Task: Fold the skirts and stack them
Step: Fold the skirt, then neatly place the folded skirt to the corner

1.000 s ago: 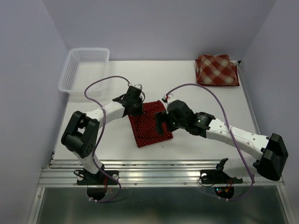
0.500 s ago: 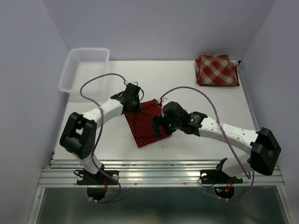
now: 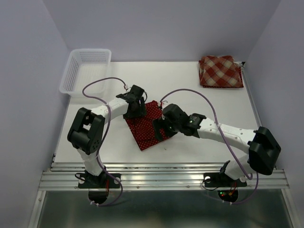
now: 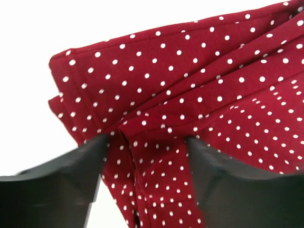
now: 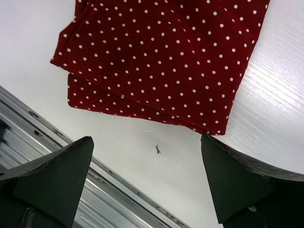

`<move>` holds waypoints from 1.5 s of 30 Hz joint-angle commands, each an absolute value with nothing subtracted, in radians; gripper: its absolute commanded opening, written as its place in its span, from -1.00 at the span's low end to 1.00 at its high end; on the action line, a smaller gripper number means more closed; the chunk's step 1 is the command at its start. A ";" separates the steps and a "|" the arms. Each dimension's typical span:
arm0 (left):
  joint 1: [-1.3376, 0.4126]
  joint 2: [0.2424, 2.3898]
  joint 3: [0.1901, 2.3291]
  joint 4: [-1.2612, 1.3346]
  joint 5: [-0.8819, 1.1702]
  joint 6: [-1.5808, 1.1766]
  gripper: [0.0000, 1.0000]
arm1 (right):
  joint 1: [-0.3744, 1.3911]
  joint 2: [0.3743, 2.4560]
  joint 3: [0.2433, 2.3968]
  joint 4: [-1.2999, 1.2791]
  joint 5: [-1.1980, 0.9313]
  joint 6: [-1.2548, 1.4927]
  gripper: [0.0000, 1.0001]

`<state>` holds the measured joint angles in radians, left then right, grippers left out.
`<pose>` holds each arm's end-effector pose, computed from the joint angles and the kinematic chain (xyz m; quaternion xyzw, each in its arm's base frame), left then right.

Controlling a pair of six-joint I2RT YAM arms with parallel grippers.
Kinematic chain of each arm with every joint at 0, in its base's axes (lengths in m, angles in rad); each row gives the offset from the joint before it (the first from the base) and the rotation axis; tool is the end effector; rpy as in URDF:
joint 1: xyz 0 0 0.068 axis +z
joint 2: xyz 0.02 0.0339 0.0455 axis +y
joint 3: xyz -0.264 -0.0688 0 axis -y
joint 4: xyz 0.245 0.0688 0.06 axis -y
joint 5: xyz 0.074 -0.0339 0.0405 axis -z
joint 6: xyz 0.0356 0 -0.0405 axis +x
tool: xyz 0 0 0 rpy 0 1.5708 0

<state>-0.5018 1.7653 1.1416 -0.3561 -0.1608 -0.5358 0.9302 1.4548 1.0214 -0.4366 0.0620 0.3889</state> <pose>0.3234 -0.1709 0.1875 -0.0396 0.9530 -0.0772 0.2902 0.1856 0.2453 0.2436 -0.2407 0.9075 0.1872 0.2890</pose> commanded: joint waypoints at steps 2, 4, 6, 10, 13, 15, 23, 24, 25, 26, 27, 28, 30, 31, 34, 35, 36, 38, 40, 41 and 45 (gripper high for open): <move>-0.495 1.634 1.238 -0.439 -0.216 -0.551 0.97 | 0.937 1.454 1.083 -0.324 0.048 0.390 1.00; -0.497 1.618 1.255 -0.454 -0.222 -0.560 0.97 | 0.937 1.457 1.081 -0.296 0.087 0.426 1.00; -0.495 1.606 1.255 -0.450 -0.213 -0.575 0.97 | 0.937 1.460 1.072 -0.269 0.095 0.428 1.00; -0.494 1.626 1.226 -0.440 -0.201 -0.592 0.97 | 0.937 1.491 1.057 -0.201 0.091 0.408 1.00; -0.489 1.621 1.194 -0.448 -0.232 -0.620 0.97 | 0.928 1.540 1.080 -0.199 0.116 0.393 1.00; -0.477 1.563 1.166 -0.446 -0.250 -0.629 0.97 | 0.899 1.568 1.129 -0.202 0.106 0.354 1.00; -0.437 1.125 0.780 -0.489 -0.287 -0.891 0.97 | 0.744 1.640 1.270 -0.213 -0.178 0.161 1.00; -0.439 1.085 0.741 -0.489 -0.282 -0.903 0.97 | 0.744 1.658 1.288 -0.227 -0.182 0.137 1.00; -0.439 1.048 0.679 -0.503 -0.284 -0.923 0.97 | 0.744 1.701 1.333 -0.257 -0.180 0.114 1.00; -0.437 0.981 0.649 -0.511 -0.273 -0.946 0.97 | 0.744 1.725 1.359 -0.268 -0.167 0.107 1.00; -0.439 0.947 0.626 -0.521 -0.262 -0.960 0.97 | 0.744 1.750 1.383 -0.275 -0.161 0.104 1.00; -0.439 0.915 0.579 -0.523 -0.252 -0.977 0.97 | 0.744 1.778 1.408 -0.276 -0.163 0.103 1.00; -0.439 0.816 0.508 -0.487 -0.187 -1.000 0.97 | 0.744 1.868 1.503 -0.279 -0.184 0.097 1.00; -0.439 0.755 0.491 -0.474 -0.158 -1.003 0.97 | 0.744 1.905 1.581 -0.287 -0.201 0.083 1.00; -0.439 0.687 0.457 -0.456 -0.138 -0.999 0.97 | 0.744 2.057 1.708 -0.345 -0.259 0.039 1.00; -0.439 0.672 0.459 -0.459 -0.134 -0.999 0.97 | 0.744 2.089 1.745 -0.360 -0.264 0.011 1.00; -0.439 0.651 0.459 -0.465 -0.135 -0.991 0.97 | 0.744 2.150 1.811 -0.376 -0.255 -0.029 1.00; -0.439 0.644 0.463 -0.466 -0.140 -0.986 0.97 | 0.744 2.206 1.877 -0.441 -0.258 -0.070 1.00; -0.437 0.656 0.466 -0.468 -0.140 -0.986 0.97 | 0.744 2.267 1.942 -0.486 -0.264 -0.077 1.00; -0.439 0.664 0.466 -0.466 -0.138 -0.985 0.97 | 0.744 2.282 1.951 -0.491 -0.259 -0.074 1.00; -0.439 0.696 0.471 -0.460 -0.140 -0.977 0.97 | 0.735 2.318 1.930 -0.492 -0.239 -0.006 1.00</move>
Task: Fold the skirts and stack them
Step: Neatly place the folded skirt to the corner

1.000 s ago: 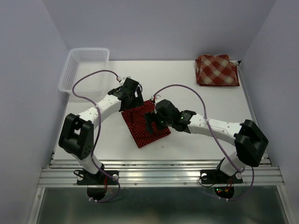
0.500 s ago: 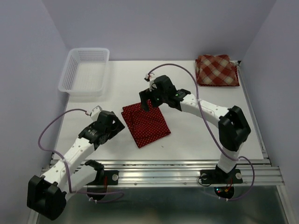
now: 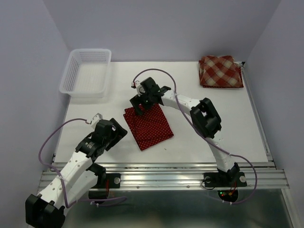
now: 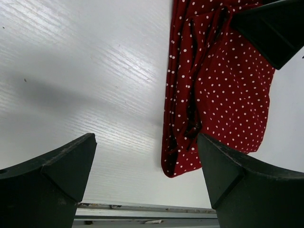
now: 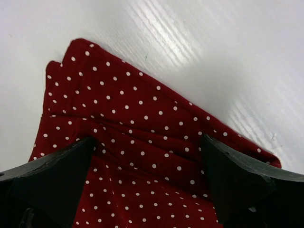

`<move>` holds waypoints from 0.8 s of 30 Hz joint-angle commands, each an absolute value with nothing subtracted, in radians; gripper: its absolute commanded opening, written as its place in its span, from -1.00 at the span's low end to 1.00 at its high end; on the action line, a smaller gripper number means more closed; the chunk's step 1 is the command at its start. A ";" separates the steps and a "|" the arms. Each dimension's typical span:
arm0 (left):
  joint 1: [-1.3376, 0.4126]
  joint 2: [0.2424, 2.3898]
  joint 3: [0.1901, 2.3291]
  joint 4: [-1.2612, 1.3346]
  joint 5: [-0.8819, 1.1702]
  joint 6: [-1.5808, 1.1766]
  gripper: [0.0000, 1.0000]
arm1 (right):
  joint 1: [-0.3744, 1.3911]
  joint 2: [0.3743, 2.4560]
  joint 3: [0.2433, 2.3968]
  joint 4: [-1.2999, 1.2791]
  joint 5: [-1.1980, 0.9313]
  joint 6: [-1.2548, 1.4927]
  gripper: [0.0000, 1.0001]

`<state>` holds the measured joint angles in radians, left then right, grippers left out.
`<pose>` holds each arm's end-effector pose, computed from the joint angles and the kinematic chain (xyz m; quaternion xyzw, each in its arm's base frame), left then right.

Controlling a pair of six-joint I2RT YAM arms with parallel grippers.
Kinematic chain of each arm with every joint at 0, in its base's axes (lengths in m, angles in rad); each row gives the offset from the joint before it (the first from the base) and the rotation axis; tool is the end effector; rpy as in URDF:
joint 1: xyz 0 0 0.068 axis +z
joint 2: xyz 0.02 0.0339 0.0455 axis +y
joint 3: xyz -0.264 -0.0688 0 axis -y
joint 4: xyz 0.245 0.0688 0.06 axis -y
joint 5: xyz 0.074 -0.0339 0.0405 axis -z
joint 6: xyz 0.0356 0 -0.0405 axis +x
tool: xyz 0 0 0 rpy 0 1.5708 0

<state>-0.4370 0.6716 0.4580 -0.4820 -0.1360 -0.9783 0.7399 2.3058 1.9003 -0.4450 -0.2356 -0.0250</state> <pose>0.1374 -0.0588 0.2144 -0.2694 0.8631 -0.2281 0.3613 0.3766 0.3550 0.1862 -0.3853 0.8468 0.2255 0.2894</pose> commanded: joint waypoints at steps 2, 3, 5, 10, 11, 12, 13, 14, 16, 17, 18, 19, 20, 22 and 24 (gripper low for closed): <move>-0.439 0.709 0.476 -0.462 -0.143 -0.976 0.97 | 0.720 2.322 1.907 -0.494 -0.222 0.076 1.00; -0.439 0.712 0.477 -0.460 -0.144 -0.976 0.97 | 0.698 2.319 1.893 -0.491 -0.222 0.101 1.00; -0.439 0.718 0.485 -0.462 -0.147 -0.974 0.97 | 0.670 2.309 1.847 -0.489 -0.218 0.174 1.00; -0.437 0.726 0.488 -0.456 -0.149 -0.973 0.97 | 0.563 2.223 1.675 -0.445 -0.227 0.304 1.00; -0.437 0.727 0.489 -0.453 -0.146 -0.973 0.97 | 0.534 2.200 1.631 -0.407 -0.226 0.340 1.00; -0.439 0.733 0.489 -0.448 -0.144 -0.971 0.97 | 0.522 2.151 1.540 -0.390 -0.212 0.369 1.00; -0.437 0.736 0.491 -0.439 -0.140 -0.971 0.97 | 0.508 2.125 1.492 -0.376 -0.195 0.391 1.00; -0.439 0.745 0.491 -0.433 -0.137 -0.969 0.97 | 0.480 2.094 1.394 -0.336 -0.193 0.431 1.00; -0.439 0.756 0.495 -0.414 -0.130 -0.963 0.97 | 0.453 1.987 1.294 -0.289 -0.145 0.518 1.00; -0.439 0.762 0.499 -0.411 -0.127 -0.962 0.97 | 0.439 1.947 1.245 -0.281 -0.126 0.550 1.00; -0.439 0.776 0.500 -0.405 -0.123 -0.962 0.97 | 0.427 1.906 1.200 -0.278 -0.094 0.587 1.00; -0.439 0.784 0.503 -0.396 -0.121 -0.959 0.97 | 0.416 1.863 1.104 -0.272 -0.039 0.612 1.00; -0.439 0.799 0.506 -0.391 -0.117 -0.953 0.97 | 0.416 1.773 1.054 -0.256 -0.013 0.668 1.00; -0.439 0.811 0.511 -0.382 -0.114 -0.946 0.97 | 0.416 1.677 0.944 -0.232 0.032 0.734 1.00; -0.440 0.828 0.515 -0.371 -0.106 -0.942 0.97 | 0.416 1.528 0.762 -0.178 0.029 0.865 1.00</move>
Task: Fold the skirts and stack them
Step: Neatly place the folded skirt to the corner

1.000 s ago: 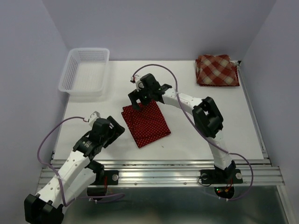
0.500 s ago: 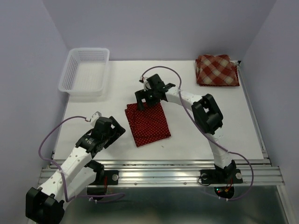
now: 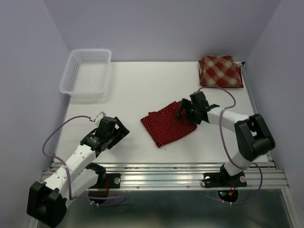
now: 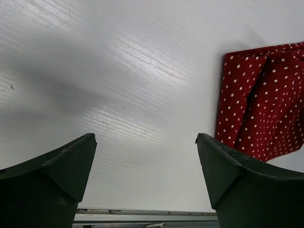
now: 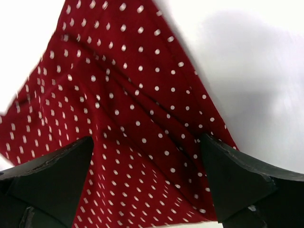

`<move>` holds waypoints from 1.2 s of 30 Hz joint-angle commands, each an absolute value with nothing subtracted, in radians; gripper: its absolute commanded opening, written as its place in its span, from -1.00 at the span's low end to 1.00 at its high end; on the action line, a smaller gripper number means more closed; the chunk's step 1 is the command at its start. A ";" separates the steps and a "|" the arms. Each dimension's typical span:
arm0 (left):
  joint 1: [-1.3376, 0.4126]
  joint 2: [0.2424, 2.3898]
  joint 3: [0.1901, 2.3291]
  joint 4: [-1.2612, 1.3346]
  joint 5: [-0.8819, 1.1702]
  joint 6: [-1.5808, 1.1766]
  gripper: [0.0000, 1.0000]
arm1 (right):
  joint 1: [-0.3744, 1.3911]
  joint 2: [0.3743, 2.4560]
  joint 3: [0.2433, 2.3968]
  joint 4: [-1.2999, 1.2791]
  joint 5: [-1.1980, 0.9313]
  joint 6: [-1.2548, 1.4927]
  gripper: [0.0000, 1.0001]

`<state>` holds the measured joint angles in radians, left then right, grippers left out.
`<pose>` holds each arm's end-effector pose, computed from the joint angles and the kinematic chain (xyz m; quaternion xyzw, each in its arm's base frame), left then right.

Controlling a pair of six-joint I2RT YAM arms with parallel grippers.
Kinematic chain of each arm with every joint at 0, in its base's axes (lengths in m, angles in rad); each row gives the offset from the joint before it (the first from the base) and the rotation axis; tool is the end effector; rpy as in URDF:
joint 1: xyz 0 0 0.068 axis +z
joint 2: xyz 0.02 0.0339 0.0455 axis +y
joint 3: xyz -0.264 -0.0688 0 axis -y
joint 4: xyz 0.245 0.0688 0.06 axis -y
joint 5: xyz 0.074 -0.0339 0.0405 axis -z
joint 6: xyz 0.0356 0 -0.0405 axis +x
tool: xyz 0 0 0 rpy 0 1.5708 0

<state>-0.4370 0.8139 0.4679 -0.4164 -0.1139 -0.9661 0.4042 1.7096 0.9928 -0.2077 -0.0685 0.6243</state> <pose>0.1545 -0.0677 0.2032 -0.2616 0.8801 -0.2134 0.3337 0.3177 0.1386 0.1718 0.0933 0.9431 0.1844 0.2603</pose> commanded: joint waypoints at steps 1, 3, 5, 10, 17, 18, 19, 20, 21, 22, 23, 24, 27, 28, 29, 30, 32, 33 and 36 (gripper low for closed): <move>-0.440 0.833 0.517 -0.367 -0.101 -0.939 0.97 | 0.416 1.472 0.689 -0.108 0.020 0.903 1.00; -0.443 0.838 0.517 -0.357 -0.091 -0.934 0.97 | 0.416 1.303 0.514 -0.045 0.012 0.974 1.00; -0.443 0.839 0.517 -0.353 -0.087 -0.931 0.97 | 0.416 1.206 0.471 -0.029 0.032 0.932 1.00; -0.448 0.838 0.522 -0.350 -0.089 -0.923 0.97 | 0.416 1.103 0.635 -0.231 0.120 0.705 1.00; -0.449 0.830 0.511 -0.348 -0.090 -0.914 0.97 | 0.416 1.236 0.718 -0.299 0.029 0.470 1.00; -0.449 0.828 0.511 -0.348 -0.092 -0.913 0.97 | 0.416 1.256 0.730 -0.307 0.019 0.444 1.00; -0.449 0.828 0.508 -0.347 -0.094 -0.913 0.97 | 0.416 1.273 0.739 -0.311 0.021 0.428 1.00; -0.449 0.828 0.503 -0.345 -0.095 -0.913 0.97 | 0.429 1.287 0.755 -0.307 0.058 0.417 1.00; -0.449 0.830 0.502 -0.344 -0.095 -0.911 0.97 | 0.430 1.308 0.759 -0.302 0.075 0.396 1.00; -0.449 0.830 0.500 -0.344 -0.097 -0.911 0.97 | 0.430 1.318 0.764 -0.298 0.090 0.385 1.00; -0.448 0.828 0.497 -0.344 -0.095 -0.910 0.97 | 0.430 1.328 0.779 -0.302 0.098 0.370 1.00; -0.448 0.828 0.495 -0.342 -0.095 -0.910 0.97 | 0.430 1.348 0.785 -0.307 0.109 0.365 1.00; -0.449 0.824 0.489 -0.341 -0.097 -0.913 0.97 | 0.439 1.368 0.781 -0.287 0.121 0.350 1.00; -0.449 0.824 0.489 -0.341 -0.100 -0.911 0.97 | 0.439 1.387 0.781 -0.282 0.097 0.338 1.00; -0.449 0.822 0.489 -0.341 -0.103 -0.911 0.97 | 0.439 1.396 0.778 -0.281 0.086 0.327 1.00; -0.449 0.822 0.491 -0.342 -0.103 -0.910 0.97 | 0.451 1.405 0.776 -0.279 0.072 0.318 1.00; -0.449 0.822 0.489 -0.341 -0.106 -0.907 0.97 | 0.463 1.437 0.772 -0.267 0.063 0.313 1.00; -0.448 0.825 0.489 -0.341 -0.107 -0.905 0.97 | 0.472 1.446 0.772 -0.259 0.058 0.310 1.00; -0.449 0.824 0.486 -0.345 -0.115 -0.905 0.97 | 0.482 1.482 0.773 -0.264 0.098 0.318 1.00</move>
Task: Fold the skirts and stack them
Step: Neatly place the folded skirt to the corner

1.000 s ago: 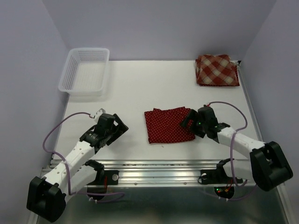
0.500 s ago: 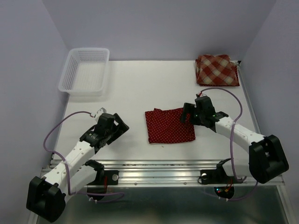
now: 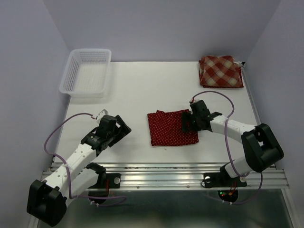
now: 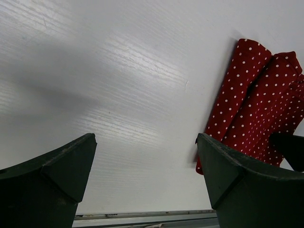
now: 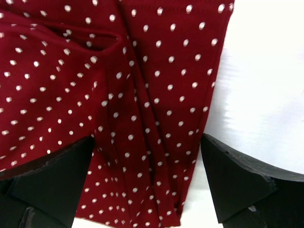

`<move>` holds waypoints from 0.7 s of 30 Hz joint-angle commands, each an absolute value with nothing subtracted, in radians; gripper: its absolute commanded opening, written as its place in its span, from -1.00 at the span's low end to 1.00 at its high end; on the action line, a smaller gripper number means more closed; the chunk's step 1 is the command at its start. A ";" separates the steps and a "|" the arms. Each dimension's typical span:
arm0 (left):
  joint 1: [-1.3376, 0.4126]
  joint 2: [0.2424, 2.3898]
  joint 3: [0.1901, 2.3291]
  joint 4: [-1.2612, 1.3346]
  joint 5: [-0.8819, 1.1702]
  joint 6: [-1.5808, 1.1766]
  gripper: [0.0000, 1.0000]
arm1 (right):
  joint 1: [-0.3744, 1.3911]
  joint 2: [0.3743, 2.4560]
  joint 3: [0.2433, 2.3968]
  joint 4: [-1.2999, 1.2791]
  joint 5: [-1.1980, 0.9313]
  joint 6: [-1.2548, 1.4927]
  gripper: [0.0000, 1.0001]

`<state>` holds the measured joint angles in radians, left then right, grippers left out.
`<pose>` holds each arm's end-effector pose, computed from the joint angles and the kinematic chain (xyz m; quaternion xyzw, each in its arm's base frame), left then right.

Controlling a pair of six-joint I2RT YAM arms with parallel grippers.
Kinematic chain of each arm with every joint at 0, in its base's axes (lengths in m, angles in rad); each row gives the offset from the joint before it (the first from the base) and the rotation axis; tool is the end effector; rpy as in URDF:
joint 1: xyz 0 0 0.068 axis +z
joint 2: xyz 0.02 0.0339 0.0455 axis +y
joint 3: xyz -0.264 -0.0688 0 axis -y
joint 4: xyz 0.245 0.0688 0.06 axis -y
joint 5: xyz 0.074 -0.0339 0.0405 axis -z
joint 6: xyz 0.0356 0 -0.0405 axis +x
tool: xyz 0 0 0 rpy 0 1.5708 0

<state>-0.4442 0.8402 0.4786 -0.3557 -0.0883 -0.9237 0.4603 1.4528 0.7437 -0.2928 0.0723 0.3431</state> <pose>0.1609 -0.0731 0.2076 -0.2337 0.8791 -0.2301 0.3459 0.2457 0.1189 0.1694 -0.0461 0.9581 0.0777 0.2717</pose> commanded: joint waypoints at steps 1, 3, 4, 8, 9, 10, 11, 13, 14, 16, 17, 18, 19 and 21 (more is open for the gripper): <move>-0.448 0.822 0.482 -0.347 -0.117 -0.908 0.97 | 0.482 1.502 0.778 -0.267 0.104 0.319 1.00; -0.448 0.821 0.477 -0.344 -0.118 -0.910 0.97 | 0.482 1.522 0.778 -0.265 0.086 0.316 1.00; -0.449 0.821 0.474 -0.342 -0.120 -0.911 0.97 | 0.491 1.531 0.776 -0.262 0.084 0.319 1.00; -0.449 0.821 0.472 -0.342 -0.121 -0.910 0.97 | 0.537 1.581 0.782 -0.261 0.103 0.340 0.85; -0.449 0.821 0.474 -0.344 -0.121 -0.908 0.97 | 0.537 1.594 0.790 -0.268 0.110 0.354 0.75; -0.449 0.821 0.474 -0.347 -0.123 -0.907 0.97 | 0.537 1.618 0.796 -0.276 0.115 0.359 0.44; -0.448 0.819 0.476 -0.348 -0.123 -0.905 0.97 | 0.548 1.627 0.801 -0.279 0.121 0.360 0.31; -0.448 0.816 0.479 -0.354 -0.127 -0.905 0.97 | 0.548 1.641 0.811 -0.282 0.144 0.388 -0.24; -0.449 0.816 0.480 -0.357 -0.129 -0.905 0.97 | 0.548 1.641 0.813 -0.281 0.155 0.391 -0.39; -0.449 0.808 0.485 -0.362 -0.136 -0.907 0.97 | 0.548 1.634 0.822 -0.279 0.175 0.408 -0.71; -0.449 0.805 0.486 -0.362 -0.140 -0.910 0.97 | 0.548 1.631 0.830 -0.279 0.210 0.405 -0.79; -0.449 0.801 0.488 -0.362 -0.141 -0.908 0.97 | 0.548 1.628 0.844 -0.279 0.244 0.410 -0.95; -0.449 0.798 0.491 -0.362 -0.144 -0.908 0.97 | 0.548 1.625 0.876 -0.281 0.268 0.396 -0.99; -0.449 0.801 0.503 -0.364 -0.155 -0.905 0.97 | 0.548 1.612 0.914 -0.272 0.340 0.323 -0.99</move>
<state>-0.4442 0.8165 0.4778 -0.3573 -0.1146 -0.9215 0.5457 1.5982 0.8539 -0.2466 0.1688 0.3950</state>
